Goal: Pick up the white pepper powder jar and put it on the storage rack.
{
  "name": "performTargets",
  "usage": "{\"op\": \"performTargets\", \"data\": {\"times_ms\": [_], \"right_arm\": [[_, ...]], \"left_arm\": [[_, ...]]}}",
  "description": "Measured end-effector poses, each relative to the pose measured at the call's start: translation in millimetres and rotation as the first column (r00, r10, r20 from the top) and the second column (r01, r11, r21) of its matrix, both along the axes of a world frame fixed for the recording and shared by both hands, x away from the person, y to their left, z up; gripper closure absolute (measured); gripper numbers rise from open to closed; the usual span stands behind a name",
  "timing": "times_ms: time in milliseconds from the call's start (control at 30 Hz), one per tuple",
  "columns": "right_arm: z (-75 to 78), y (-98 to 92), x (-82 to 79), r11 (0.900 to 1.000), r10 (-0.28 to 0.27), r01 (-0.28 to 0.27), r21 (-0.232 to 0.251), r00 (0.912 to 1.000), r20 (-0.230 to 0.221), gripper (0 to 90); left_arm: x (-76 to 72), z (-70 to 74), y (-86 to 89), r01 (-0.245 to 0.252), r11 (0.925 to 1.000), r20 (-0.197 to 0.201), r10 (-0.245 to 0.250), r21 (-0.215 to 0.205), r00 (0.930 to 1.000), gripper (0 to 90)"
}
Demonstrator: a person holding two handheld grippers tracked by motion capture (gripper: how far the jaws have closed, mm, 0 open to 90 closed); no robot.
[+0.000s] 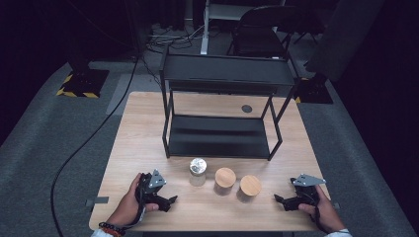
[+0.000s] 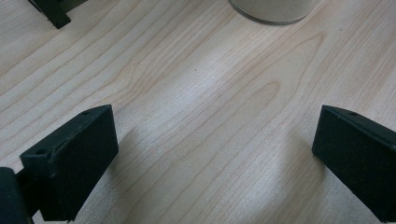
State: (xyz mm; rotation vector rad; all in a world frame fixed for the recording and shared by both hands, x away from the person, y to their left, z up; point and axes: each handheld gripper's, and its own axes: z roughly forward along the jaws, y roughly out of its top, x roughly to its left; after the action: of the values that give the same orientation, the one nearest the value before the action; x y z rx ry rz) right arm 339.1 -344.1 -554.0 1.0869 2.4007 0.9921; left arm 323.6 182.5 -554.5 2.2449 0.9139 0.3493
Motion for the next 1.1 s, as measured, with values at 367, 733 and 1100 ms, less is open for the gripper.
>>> {"op": "performTargets", "data": {"times_ms": [367, 733, 1100], "right_arm": [[0.0, 0.8, 0.2, 1.0, -0.009, 0.009, 0.0, 1.0, 0.0, 0.0], [-0.1, 0.8, 0.2, 1.0, -0.009, 0.009, 0.0, 1.0, 0.001, 0.0], [-0.1, 0.8, 0.2, 1.0, -0.009, 0.009, 0.001, 1.0, 0.001, 0.0]], "left_arm": [[0.6, 3.3, -3.0, -0.01, 0.9995, -0.023, 0.011, 0.03, 0.9997, 0.2], [-1.0, 9.8, -7.8, -0.002, 0.9974, -0.048, 0.006, 0.072, 0.9988, 1.9], [-5.7, 20.9, -9.8, -0.017, 0.9983, -0.028, 0.018, 0.056, 0.9994, 1.9]]}}
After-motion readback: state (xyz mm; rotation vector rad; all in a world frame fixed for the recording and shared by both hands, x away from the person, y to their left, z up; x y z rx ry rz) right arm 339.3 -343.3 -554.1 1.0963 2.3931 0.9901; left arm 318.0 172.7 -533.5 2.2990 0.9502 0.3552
